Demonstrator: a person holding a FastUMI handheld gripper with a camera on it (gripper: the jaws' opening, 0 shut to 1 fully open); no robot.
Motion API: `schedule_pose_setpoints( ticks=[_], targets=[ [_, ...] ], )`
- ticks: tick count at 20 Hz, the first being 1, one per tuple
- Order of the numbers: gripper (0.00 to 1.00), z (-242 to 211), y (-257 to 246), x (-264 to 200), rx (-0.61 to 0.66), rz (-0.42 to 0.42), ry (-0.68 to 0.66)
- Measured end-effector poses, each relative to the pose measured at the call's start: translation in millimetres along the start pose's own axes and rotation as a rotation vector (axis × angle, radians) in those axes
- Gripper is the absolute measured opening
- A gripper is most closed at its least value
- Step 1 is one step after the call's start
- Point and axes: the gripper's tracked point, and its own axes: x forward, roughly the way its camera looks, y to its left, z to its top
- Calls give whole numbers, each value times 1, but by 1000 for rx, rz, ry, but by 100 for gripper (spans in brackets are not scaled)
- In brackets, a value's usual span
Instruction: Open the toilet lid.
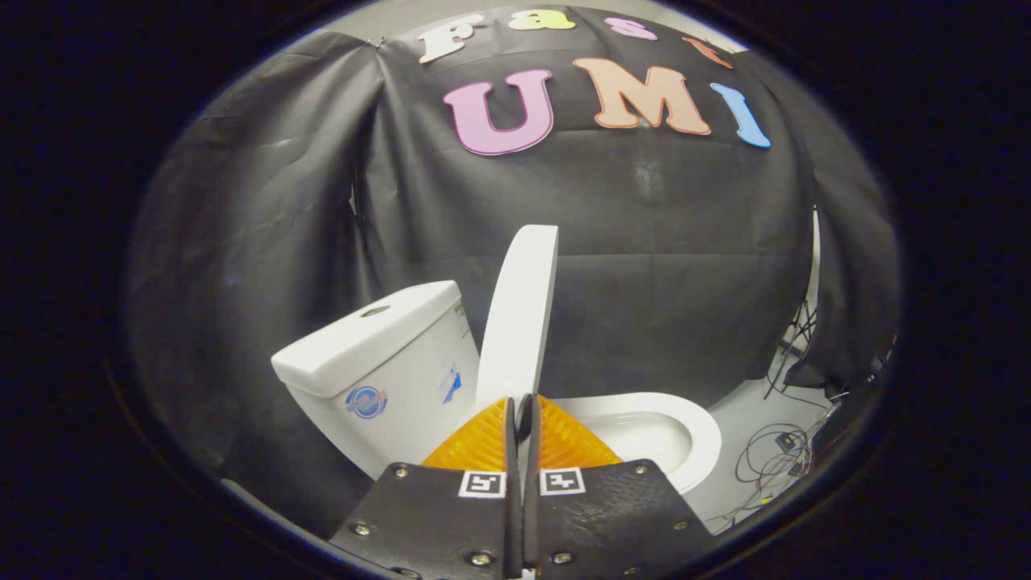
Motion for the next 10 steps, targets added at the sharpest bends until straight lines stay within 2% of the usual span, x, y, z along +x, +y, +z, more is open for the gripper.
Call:
schedule_pose_setpoints(
  ticks=[10],
  targets=[
    [2, 1, 54, 6, -54, 50, 20]
  ],
)
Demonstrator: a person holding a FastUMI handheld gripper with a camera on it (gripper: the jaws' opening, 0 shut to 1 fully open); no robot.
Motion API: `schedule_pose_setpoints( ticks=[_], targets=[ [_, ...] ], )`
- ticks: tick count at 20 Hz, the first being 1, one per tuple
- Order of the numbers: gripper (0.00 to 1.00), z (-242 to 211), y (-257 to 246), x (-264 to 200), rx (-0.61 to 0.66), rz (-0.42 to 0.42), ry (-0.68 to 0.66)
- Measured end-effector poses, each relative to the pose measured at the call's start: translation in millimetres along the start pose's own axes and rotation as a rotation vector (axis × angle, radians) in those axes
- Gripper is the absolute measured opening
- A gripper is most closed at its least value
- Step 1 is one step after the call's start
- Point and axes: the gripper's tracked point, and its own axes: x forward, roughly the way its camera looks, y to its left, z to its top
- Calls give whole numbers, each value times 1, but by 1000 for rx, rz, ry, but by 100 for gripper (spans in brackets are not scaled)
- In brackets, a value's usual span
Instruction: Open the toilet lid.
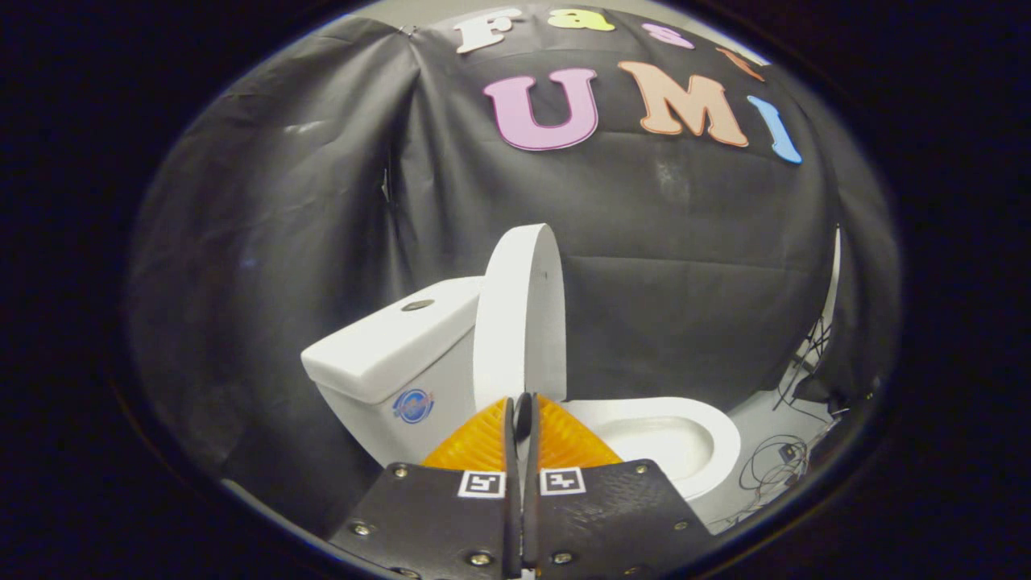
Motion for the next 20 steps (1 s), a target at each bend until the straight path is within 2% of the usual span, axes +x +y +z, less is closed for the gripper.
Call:
schedule_pose_setpoints(
  ticks=[5, 20],
  targets=[
    [2, -2, 21, 4, -25, 17, 1],
    [3, -4, 38, 5, -15, 88, -24]
  ],
)
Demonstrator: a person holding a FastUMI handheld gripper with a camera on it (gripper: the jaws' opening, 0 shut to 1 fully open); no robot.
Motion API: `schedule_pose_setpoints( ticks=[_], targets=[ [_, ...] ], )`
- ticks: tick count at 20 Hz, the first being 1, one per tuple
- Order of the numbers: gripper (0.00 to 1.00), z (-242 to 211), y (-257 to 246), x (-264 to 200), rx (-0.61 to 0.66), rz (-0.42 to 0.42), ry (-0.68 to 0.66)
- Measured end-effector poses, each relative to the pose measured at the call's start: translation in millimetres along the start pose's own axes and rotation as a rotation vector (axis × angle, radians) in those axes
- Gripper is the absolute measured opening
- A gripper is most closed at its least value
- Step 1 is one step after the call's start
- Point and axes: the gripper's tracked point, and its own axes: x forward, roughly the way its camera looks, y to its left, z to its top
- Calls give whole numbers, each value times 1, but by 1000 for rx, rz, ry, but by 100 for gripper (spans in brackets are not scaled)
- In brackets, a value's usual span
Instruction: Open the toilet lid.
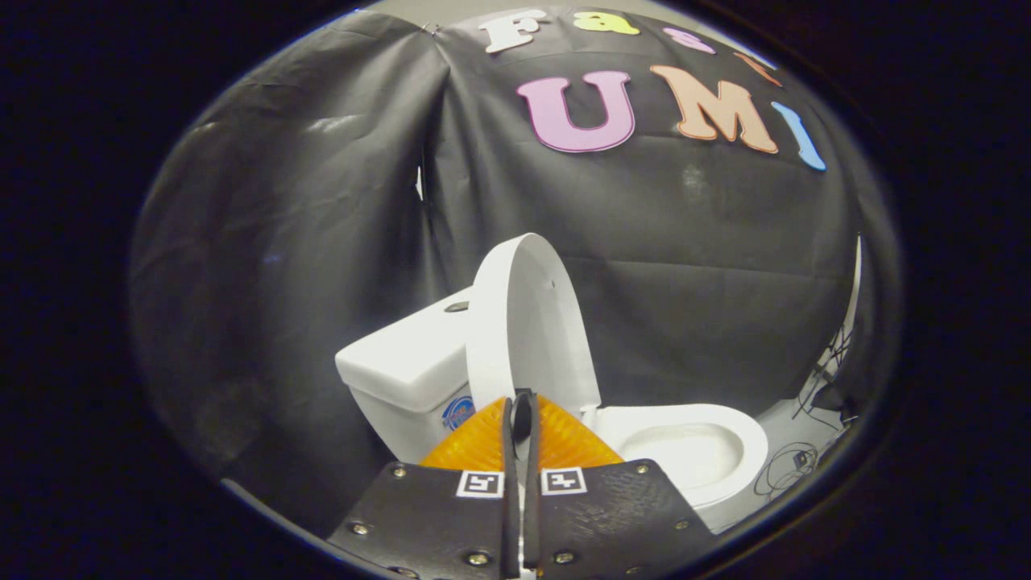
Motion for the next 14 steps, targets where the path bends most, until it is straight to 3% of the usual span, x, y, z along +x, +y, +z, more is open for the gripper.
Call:
schedule_pose_setpoints(
  ticks=[11, 14],
  targets=[
    [6, 0, 3, 0, 25, 30, -32],
    [8, 2, 16, -9, 28, 113, -33]
  ],
)
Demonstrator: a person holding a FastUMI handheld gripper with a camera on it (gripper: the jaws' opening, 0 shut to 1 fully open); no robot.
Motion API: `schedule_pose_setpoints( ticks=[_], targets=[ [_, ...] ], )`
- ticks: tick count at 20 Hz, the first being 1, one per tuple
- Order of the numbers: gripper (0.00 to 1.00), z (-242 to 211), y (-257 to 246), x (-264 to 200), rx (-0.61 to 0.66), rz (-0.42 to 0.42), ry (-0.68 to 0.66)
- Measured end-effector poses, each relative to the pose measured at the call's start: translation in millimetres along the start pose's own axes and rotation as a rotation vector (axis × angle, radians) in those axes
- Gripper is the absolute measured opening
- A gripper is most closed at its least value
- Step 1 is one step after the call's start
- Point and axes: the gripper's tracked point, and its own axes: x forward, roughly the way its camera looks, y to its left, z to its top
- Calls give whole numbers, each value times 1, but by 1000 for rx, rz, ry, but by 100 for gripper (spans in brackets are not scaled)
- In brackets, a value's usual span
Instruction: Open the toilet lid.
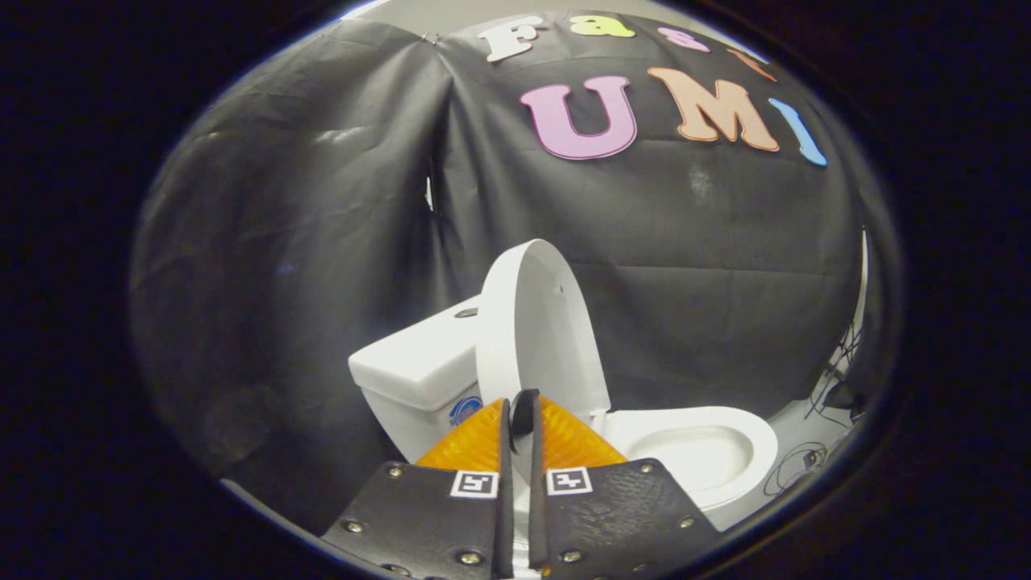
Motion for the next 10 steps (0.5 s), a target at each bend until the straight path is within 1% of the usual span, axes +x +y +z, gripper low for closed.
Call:
schedule_pose_setpoints(
  ticks=[1, 3, 5, 8, 10],
  targets=[
    [9, 2, 1, -6, 0, 18, -7],
    [9, 18, -10, -33, -2, -8, -62],
    [9, 30, -28, -53, -15, -33, -89],
    [10, 52, -68, -83, 22, -76, -133],
    [15, 61, -98, -103, 45, -122, -152]
  ],
)
